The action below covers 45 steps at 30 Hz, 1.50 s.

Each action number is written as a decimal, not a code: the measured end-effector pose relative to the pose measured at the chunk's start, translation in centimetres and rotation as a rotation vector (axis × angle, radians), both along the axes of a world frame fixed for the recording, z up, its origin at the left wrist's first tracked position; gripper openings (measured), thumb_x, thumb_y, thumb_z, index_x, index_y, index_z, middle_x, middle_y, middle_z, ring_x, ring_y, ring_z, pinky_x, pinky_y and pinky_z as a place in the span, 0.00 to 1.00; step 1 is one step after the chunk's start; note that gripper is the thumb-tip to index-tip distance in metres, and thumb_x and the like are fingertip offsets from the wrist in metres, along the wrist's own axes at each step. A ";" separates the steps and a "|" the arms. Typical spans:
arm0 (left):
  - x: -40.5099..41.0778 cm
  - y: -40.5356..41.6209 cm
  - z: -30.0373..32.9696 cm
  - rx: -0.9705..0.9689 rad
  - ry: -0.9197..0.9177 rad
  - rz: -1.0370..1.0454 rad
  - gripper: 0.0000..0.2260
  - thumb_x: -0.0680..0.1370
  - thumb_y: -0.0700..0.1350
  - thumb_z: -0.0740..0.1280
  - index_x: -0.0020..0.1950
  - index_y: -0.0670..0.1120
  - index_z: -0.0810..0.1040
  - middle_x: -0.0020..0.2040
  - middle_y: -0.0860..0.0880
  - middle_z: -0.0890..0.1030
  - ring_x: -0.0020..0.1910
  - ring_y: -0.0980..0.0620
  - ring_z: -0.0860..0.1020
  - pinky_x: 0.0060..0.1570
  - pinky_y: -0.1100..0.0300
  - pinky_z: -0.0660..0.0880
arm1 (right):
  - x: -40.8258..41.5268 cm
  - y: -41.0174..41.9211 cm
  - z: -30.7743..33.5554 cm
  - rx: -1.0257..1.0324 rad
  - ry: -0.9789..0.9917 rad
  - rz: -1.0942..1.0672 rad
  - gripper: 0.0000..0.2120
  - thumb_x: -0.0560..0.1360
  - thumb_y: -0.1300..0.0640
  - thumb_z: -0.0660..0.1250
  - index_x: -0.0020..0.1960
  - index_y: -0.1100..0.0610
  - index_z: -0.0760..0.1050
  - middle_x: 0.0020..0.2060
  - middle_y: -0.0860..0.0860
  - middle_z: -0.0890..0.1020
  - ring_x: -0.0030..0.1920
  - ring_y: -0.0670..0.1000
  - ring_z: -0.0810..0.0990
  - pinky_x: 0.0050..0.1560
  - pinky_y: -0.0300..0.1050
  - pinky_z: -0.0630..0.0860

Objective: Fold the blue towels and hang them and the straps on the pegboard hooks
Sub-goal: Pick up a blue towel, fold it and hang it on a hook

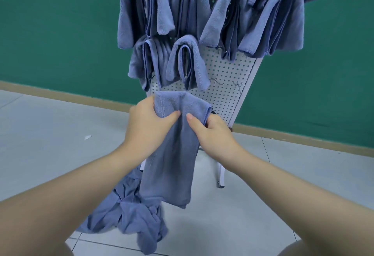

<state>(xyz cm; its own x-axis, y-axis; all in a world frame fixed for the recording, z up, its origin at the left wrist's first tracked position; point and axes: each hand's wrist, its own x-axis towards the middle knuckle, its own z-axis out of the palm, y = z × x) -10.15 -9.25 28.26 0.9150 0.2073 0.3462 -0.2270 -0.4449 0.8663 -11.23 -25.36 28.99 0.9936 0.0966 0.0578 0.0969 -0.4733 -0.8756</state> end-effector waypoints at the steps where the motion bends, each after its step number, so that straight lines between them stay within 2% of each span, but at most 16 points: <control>1: 0.0 -0.1 0.1 0.007 -0.007 0.021 0.07 0.73 0.44 0.76 0.43 0.56 0.81 0.38 0.62 0.84 0.42 0.62 0.81 0.36 0.72 0.72 | -0.2 0.2 0.1 -0.003 -0.011 0.016 0.29 0.78 0.39 0.62 0.51 0.67 0.77 0.39 0.60 0.82 0.37 0.54 0.79 0.42 0.53 0.78; 4: 0.0 -0.1 0.2 0.007 -0.012 0.080 0.01 0.73 0.43 0.72 0.43 0.48 0.81 0.37 0.52 0.84 0.40 0.53 0.80 0.37 0.63 0.75 | -0.6 0.7 0.2 -0.024 -0.064 0.034 0.21 0.83 0.45 0.63 0.39 0.59 0.71 0.30 0.47 0.71 0.31 0.46 0.68 0.34 0.43 0.66; 6: 0.1 -0.2 0.2 0.015 -0.017 0.093 0.02 0.73 0.44 0.71 0.42 0.46 0.80 0.36 0.50 0.83 0.38 0.51 0.78 0.37 0.61 0.74 | -0.8 0.9 0.4 -0.032 -0.091 0.040 0.19 0.84 0.48 0.62 0.37 0.54 0.67 0.29 0.45 0.68 0.29 0.44 0.64 0.31 0.39 0.62; 10: 0.0 -0.6 0.1 0.015 0.011 0.038 0.06 0.73 0.46 0.70 0.42 0.44 0.78 0.36 0.45 0.79 0.32 0.53 0.68 0.33 0.58 0.71 | -1.0 1.4 0.3 -0.075 -0.098 0.045 0.20 0.86 0.47 0.58 0.40 0.58 0.69 0.33 0.50 0.74 0.35 0.51 0.73 0.41 0.46 0.73; 13: -0.3 -0.7 0.3 -0.013 0.004 0.011 0.10 0.74 0.46 0.72 0.38 0.44 0.73 0.29 0.51 0.74 0.30 0.56 0.66 0.28 0.66 0.65 | -0.7 1.4 0.4 -0.020 -0.089 0.003 0.20 0.86 0.47 0.57 0.46 0.62 0.73 0.38 0.56 0.80 0.41 0.57 0.79 0.49 0.57 0.79; 17: -0.7 -0.4 0.9 0.004 -0.052 0.032 0.11 0.75 0.44 0.72 0.36 0.48 0.72 0.28 0.57 0.74 0.30 0.58 0.71 0.30 0.69 0.66 | -0.1 0.6 1.6 0.020 -0.136 -0.052 0.18 0.86 0.50 0.58 0.43 0.61 0.72 0.30 0.46 0.71 0.31 0.47 0.67 0.36 0.45 0.65; 21: -1.3 -1.0 0.6 0.013 -0.081 -0.039 0.09 0.75 0.44 0.72 0.38 0.48 0.73 0.30 0.57 0.75 0.30 0.58 0.70 0.31 0.68 0.66 | -0.7 0.5 1.5 0.007 -0.167 -0.018 0.18 0.86 0.50 0.59 0.47 0.65 0.73 0.32 0.47 0.72 0.32 0.45 0.67 0.33 0.40 0.64; 25: -1.9 -1.6 0.3 0.104 -0.133 -0.106 0.07 0.76 0.43 0.69 0.42 0.44 0.73 0.31 0.49 0.75 0.32 0.50 0.71 0.30 0.59 0.68 | -1.3 0.7 1.4 -0.019 -0.179 0.025 0.16 0.85 0.52 0.60 0.40 0.53 0.72 0.27 0.39 0.75 0.30 0.40 0.71 0.33 0.32 0.67; 28: -2.2 -1.6 0.4 0.034 -0.115 -0.203 0.04 0.77 0.41 0.67 0.45 0.47 0.73 0.33 0.50 0.77 0.30 0.50 0.73 0.31 0.59 0.70 | -1.1 0.5 1.5 0.024 -0.158 0.013 0.15 0.85 0.50 0.60 0.46 0.60 0.76 0.33 0.44 0.77 0.32 0.42 0.71 0.34 0.35 0.67; 31: -2.4 -1.2 0.7 -0.082 -0.084 -0.408 0.11 0.76 0.40 0.62 0.56 0.49 0.77 0.45 0.42 0.82 0.40 0.36 0.79 0.42 0.43 0.80 | -0.9 0.0 2.1 0.092 -0.121 -0.020 0.13 0.84 0.48 0.62 0.47 0.56 0.77 0.32 0.41 0.77 0.32 0.40 0.72 0.35 0.34 0.68; 33: -2.5 -1.0 0.7 -0.144 -0.068 -0.469 0.15 0.77 0.39 0.60 0.60 0.49 0.79 0.50 0.40 0.82 0.48 0.34 0.80 0.50 0.35 0.80 | -1.1 -0.4 2.6 0.131 -0.106 0.031 0.09 0.82 0.46 0.65 0.46 0.47 0.77 0.30 0.35 0.79 0.32 0.36 0.75 0.34 0.29 0.68; 35: -2.4 -1.1 0.7 -0.163 -0.071 -0.479 0.17 0.79 0.38 0.58 0.62 0.53 0.80 0.53 0.47 0.83 0.52 0.44 0.83 0.53 0.38 0.81 | -1.2 -0.7 3.0 0.145 -0.099 0.081 0.05 0.79 0.45 0.70 0.50 0.46 0.79 0.34 0.34 0.82 0.36 0.36 0.79 0.38 0.30 0.71; 37: -2.2 -1.3 0.5 -0.115 -0.130 -0.478 0.18 0.82 0.38 0.61 0.66 0.57 0.78 0.59 0.50 0.81 0.56 0.49 0.82 0.55 0.42 0.82 | -1.2 -0.8 3.4 0.197 -0.099 0.075 0.09 0.77 0.47 0.73 0.54 0.50 0.81 0.38 0.39 0.85 0.39 0.38 0.82 0.39 0.32 0.74; 41: -1.3 -1.8 0.6 -0.054 -0.182 -0.406 0.18 0.78 0.44 0.70 0.65 0.60 0.74 0.53 0.51 0.74 0.50 0.51 0.77 0.46 0.48 0.80 | -0.6 -0.9 4.4 0.224 -0.124 -0.037 0.16 0.82 0.49 0.68 0.45 0.62 0.78 0.28 0.47 0.73 0.30 0.45 0.70 0.33 0.39 0.67; 43: -0.9 -2.0 0.8 -0.144 -0.150 -0.327 0.23 0.73 0.47 0.76 0.63 0.59 0.69 0.53 0.52 0.73 0.50 0.52 0.76 0.44 0.54 0.78 | -0.3 -1.0 5.0 0.191 -0.180 -0.034 0.15 0.83 0.51 0.67 0.41 0.59 0.76 0.29 0.49 0.70 0.31 0.46 0.67 0.34 0.43 0.66; 45: -0.3 -1.7 1.2 -0.221 -0.093 -0.279 0.29 0.71 0.49 0.81 0.63 0.56 0.67 0.56 0.53 0.75 0.54 0.56 0.78 0.49 0.59 0.77 | -0.1 -1.0 5.4 0.208 -0.218 0.021 0.08 0.83 0.53 0.66 0.49 0.54 0.81 0.35 0.52 0.80 0.36 0.46 0.74 0.40 0.45 0.74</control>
<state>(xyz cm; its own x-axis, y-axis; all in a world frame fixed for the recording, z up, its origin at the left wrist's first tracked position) -10.49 -10.99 29.43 0.9137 0.0332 0.4050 -0.3953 -0.1587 0.9047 -11.31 -26.38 34.36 0.9534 0.0809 0.2907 0.3016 -0.2815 -0.9109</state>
